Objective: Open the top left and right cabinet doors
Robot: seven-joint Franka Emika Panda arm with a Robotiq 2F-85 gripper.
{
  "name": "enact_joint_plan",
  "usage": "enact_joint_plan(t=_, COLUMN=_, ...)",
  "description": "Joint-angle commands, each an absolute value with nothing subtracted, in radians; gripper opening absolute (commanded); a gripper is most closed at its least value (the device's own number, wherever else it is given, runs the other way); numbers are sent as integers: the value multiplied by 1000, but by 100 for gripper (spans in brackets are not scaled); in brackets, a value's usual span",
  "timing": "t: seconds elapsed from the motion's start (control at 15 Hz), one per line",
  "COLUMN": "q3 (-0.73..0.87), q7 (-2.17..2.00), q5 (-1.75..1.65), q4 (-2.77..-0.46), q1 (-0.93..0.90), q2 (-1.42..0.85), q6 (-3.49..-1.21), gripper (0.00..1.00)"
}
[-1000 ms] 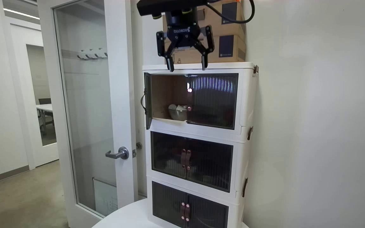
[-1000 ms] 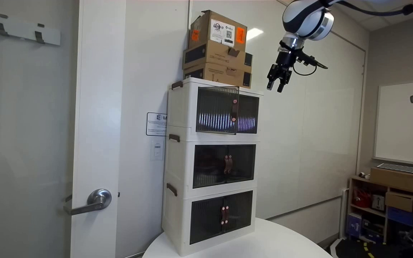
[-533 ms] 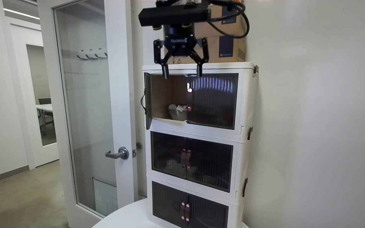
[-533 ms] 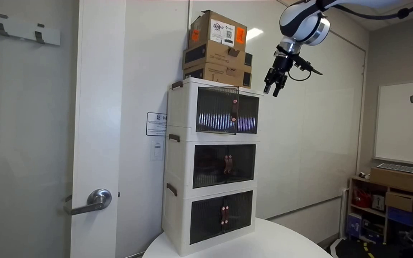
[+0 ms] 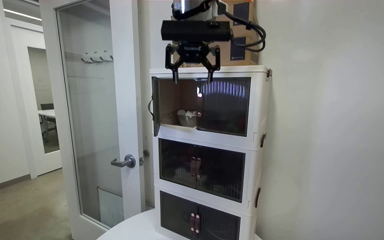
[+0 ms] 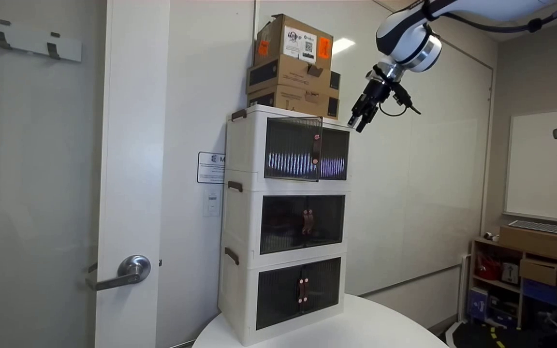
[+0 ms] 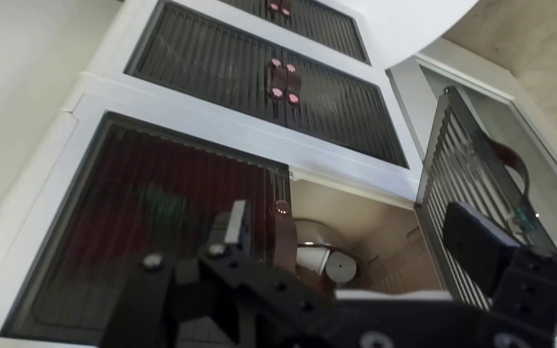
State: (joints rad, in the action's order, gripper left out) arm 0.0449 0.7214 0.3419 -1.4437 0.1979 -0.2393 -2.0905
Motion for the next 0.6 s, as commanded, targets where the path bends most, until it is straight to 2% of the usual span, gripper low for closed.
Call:
enact_joint_plan(t=0.0, q3=10, q7=878, q5=568, q4=-1362, q1=270, q2=-325, q6=-2122, gripper=100)
enact_joint_plan(t=0.53, q3=-23, q7=1226, q5=814, q4=-1191, q1=366, q2=-492, q6=-1932, gripper=100)
